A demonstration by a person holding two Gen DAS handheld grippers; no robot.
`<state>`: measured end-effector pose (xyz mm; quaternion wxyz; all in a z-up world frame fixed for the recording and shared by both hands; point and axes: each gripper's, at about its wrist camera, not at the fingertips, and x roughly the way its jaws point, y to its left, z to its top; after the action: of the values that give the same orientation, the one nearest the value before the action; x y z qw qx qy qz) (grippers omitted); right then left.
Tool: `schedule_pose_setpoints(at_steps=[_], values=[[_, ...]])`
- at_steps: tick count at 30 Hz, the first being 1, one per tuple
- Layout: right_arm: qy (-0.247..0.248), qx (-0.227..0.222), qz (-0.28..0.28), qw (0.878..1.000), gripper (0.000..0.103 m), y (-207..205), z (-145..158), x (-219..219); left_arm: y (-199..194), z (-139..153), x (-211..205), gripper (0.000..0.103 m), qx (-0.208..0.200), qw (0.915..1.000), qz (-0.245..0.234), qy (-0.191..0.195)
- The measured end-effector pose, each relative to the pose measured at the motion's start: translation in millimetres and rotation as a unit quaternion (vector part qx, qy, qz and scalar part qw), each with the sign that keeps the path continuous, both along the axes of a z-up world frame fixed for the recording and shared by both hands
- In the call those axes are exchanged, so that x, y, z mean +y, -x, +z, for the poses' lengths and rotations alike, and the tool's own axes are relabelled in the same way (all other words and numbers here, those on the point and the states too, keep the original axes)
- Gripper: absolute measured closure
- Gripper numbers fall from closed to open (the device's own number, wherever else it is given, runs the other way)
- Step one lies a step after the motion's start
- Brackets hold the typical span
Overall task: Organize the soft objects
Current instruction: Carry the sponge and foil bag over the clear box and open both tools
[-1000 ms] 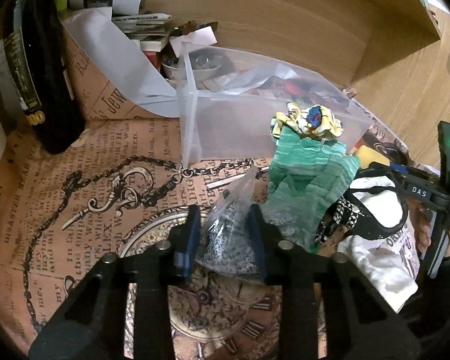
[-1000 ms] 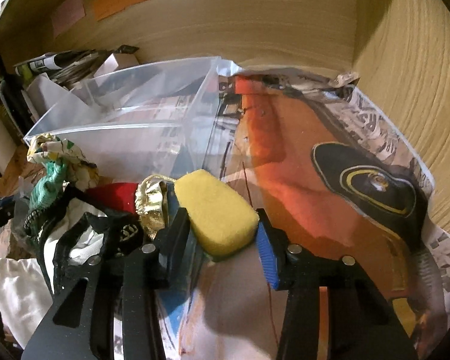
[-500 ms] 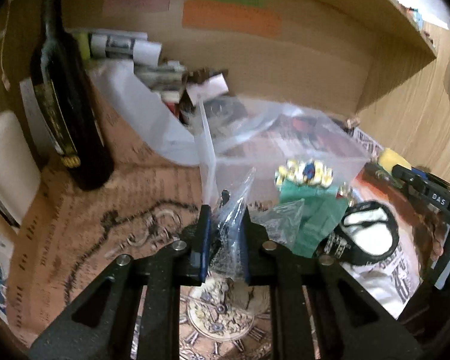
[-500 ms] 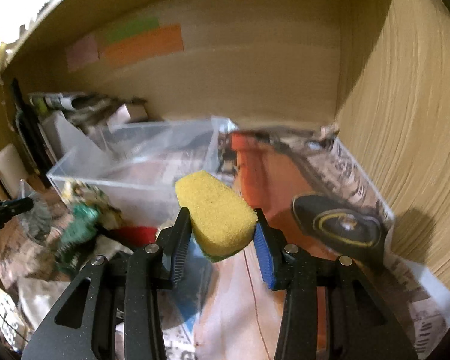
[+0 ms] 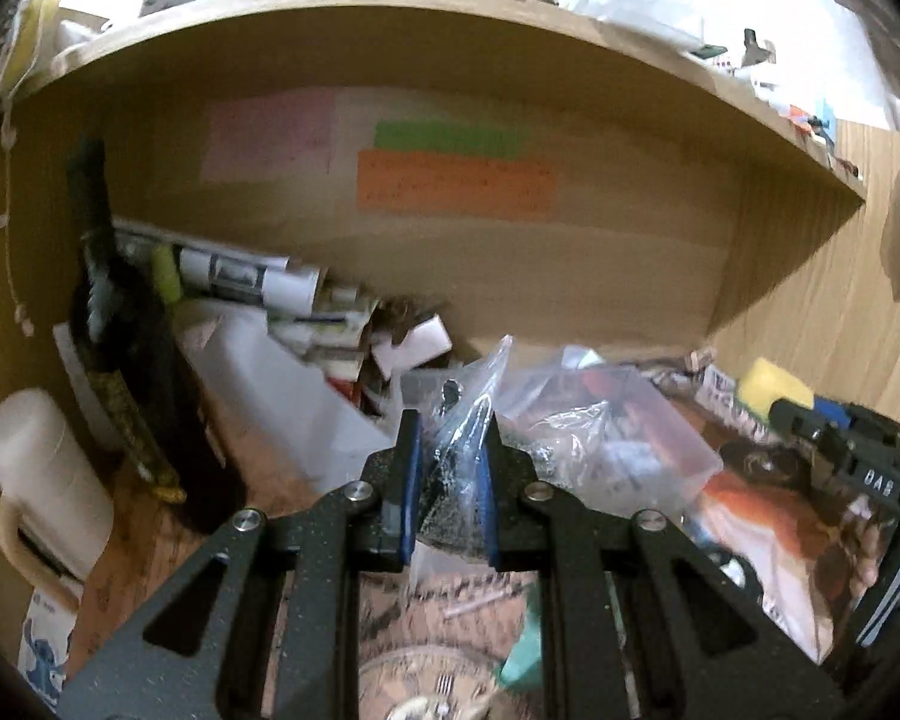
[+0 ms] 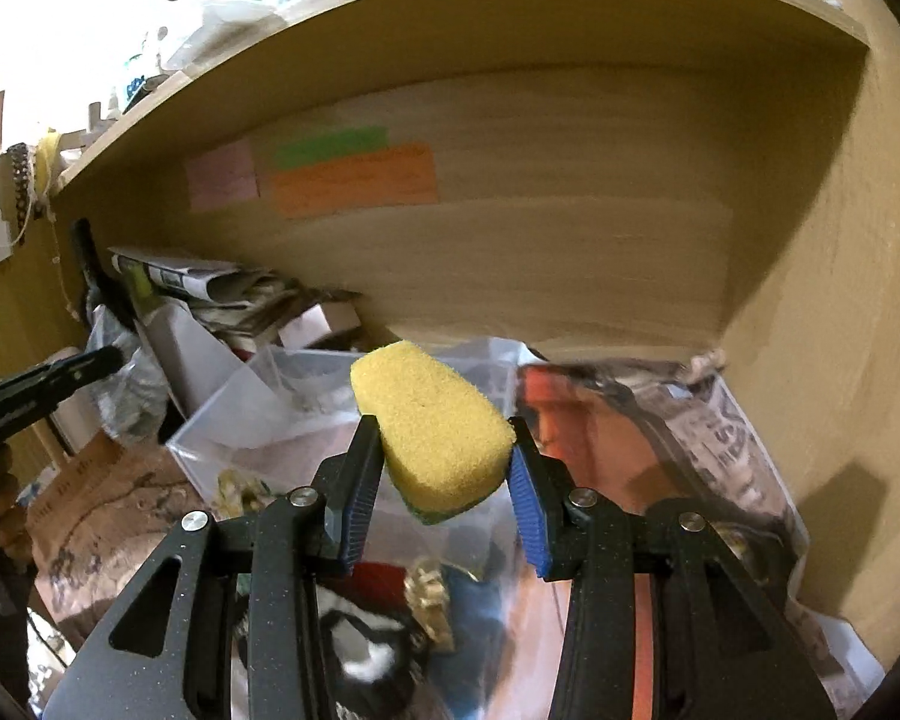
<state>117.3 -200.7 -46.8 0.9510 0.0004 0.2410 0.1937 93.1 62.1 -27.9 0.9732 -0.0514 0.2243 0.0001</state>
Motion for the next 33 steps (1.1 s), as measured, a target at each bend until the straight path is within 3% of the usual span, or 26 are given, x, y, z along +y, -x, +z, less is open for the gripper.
schedule_pose_setpoints(at_steps=[7, 18, 28, 31, 33], values=[[0.012, 0.006, 0.017, 1.0, 0.066, -23.4, 0.6, 19.6, -44.8, -0.6, -4.8, 0.087, 0.021, 0.9998, -0.004, 0.005], [0.059, 0.076, 0.037, 0.995, 0.065, -73.6, -29.7, 41.7, -120.0, -44.0, -13.4, 0.087, 0.118, 0.9927, -0.025, -0.002], [0.093, 0.134, 0.051, 0.985, 0.064, -94.3, -58.6, 51.0, -143.6, -66.9, -28.7, 0.087, 0.165, 0.9853, -0.035, -0.024], [0.099, 0.137, 0.054, 0.984, 0.063, -94.5, -60.4, 53.4, -146.6, -70.3, -27.8, 0.083, 0.178, 0.9831, -0.04, -0.016], [0.107, 0.136, 0.055, 0.983, 0.056, -94.2, -60.0, 55.7, -146.9, -69.2, -28.6, 0.073, 0.179, 0.9828, -0.041, -0.014]])
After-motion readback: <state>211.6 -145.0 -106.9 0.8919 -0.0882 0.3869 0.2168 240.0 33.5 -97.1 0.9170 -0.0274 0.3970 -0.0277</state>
